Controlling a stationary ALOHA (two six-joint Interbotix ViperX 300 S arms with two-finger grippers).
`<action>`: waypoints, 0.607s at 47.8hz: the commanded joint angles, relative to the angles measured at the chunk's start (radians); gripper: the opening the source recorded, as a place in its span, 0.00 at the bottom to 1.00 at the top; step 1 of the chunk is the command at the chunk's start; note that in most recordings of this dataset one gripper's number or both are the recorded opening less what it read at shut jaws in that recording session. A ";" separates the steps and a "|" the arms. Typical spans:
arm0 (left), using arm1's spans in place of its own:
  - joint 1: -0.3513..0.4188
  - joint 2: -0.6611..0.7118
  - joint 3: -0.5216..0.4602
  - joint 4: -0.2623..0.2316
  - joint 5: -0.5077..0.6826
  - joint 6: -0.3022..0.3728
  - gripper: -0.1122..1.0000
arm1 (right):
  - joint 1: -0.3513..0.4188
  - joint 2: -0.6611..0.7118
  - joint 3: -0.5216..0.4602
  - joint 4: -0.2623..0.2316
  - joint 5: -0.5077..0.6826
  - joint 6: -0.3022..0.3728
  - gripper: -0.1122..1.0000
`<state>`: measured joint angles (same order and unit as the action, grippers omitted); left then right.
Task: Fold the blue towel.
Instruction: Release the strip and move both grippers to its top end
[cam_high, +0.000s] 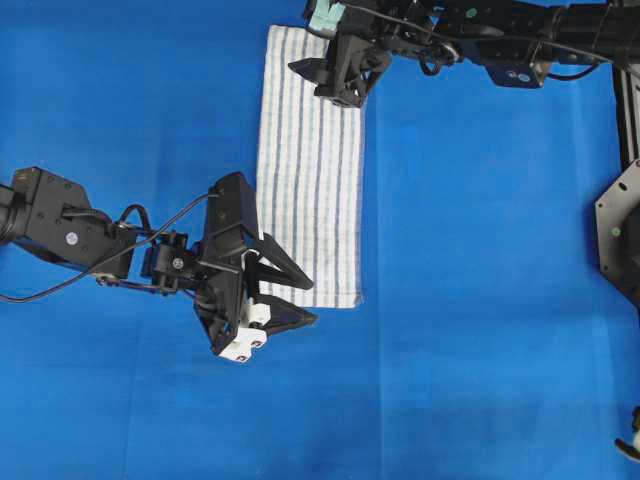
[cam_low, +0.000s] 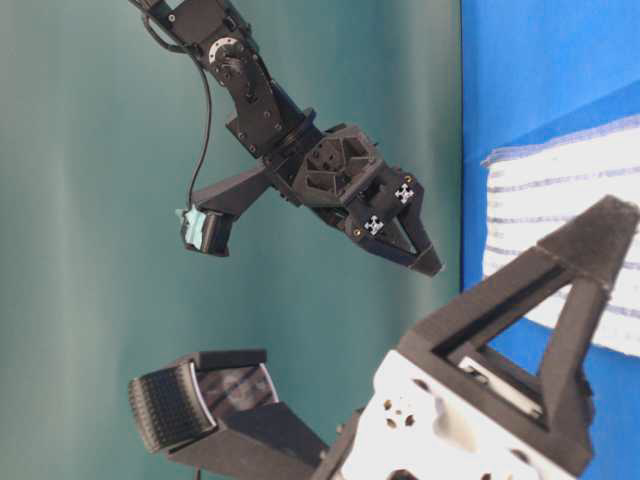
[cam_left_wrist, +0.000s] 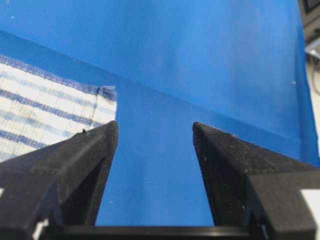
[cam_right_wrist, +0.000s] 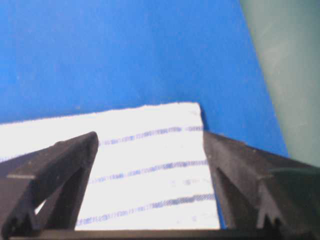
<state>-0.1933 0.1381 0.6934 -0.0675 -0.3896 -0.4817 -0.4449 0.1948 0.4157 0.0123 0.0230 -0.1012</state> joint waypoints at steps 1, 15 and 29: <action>0.023 -0.054 -0.006 0.005 0.015 0.015 0.60 | 0.000 -0.029 -0.020 -0.003 -0.002 0.002 0.90; 0.173 -0.212 0.048 0.009 0.127 0.253 0.59 | -0.009 -0.179 0.094 -0.003 0.020 0.014 0.90; 0.318 -0.276 0.051 0.009 0.135 0.509 0.59 | 0.025 -0.371 0.262 0.011 0.018 0.031 0.90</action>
<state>0.0905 -0.1089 0.7563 -0.0614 -0.2500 -0.0061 -0.4403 -0.1104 0.6596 0.0153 0.0506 -0.0736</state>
